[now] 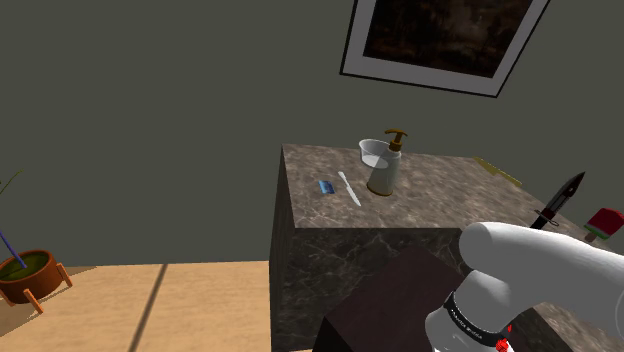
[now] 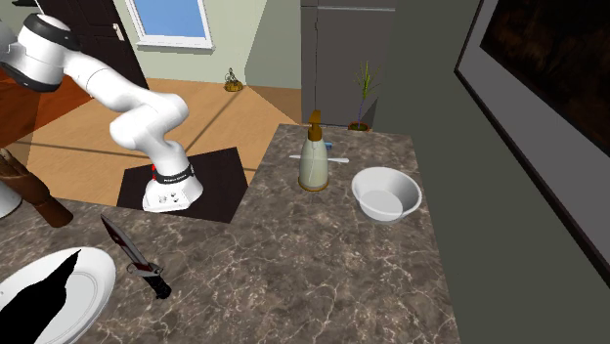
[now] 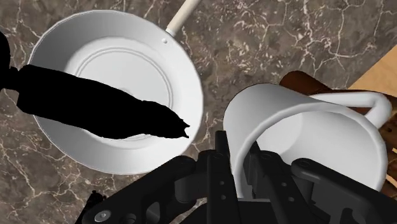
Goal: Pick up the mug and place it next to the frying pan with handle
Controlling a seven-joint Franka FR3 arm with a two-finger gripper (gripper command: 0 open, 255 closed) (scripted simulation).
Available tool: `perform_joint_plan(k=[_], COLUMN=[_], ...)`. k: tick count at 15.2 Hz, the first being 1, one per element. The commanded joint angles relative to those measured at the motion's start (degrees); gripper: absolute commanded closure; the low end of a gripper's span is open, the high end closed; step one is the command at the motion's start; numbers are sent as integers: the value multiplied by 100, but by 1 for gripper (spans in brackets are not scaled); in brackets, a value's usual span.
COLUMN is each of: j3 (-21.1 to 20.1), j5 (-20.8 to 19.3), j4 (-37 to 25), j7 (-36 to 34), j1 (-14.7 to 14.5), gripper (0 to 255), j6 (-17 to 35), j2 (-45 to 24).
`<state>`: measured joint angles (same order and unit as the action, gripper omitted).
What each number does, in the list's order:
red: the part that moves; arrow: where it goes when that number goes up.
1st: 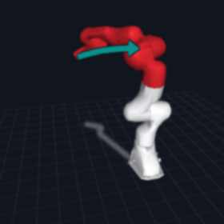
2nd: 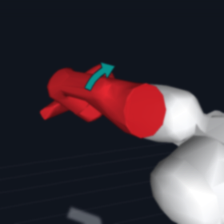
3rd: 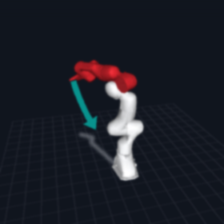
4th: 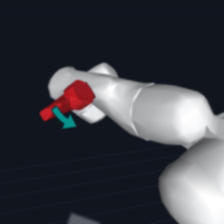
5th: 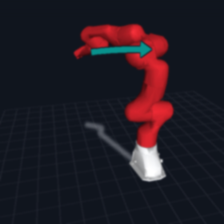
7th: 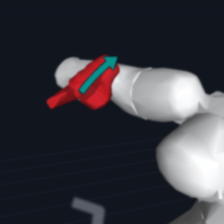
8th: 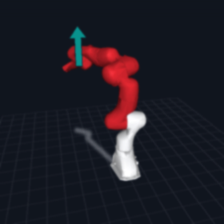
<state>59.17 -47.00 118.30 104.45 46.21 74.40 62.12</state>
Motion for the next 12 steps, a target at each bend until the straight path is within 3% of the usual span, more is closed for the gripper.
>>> perform_joint_plan(k=[1, 7, 12], j3=[185, 769, 1310], j5=[-173, -626, -986], j4=[-294, -1315, -2368], j7=[319, 1214, 1986], j1=[-31, -308, -740], gripper=[255, 255, 255], j6=[-69, -231, -357], j2=[-9, -90, -168])
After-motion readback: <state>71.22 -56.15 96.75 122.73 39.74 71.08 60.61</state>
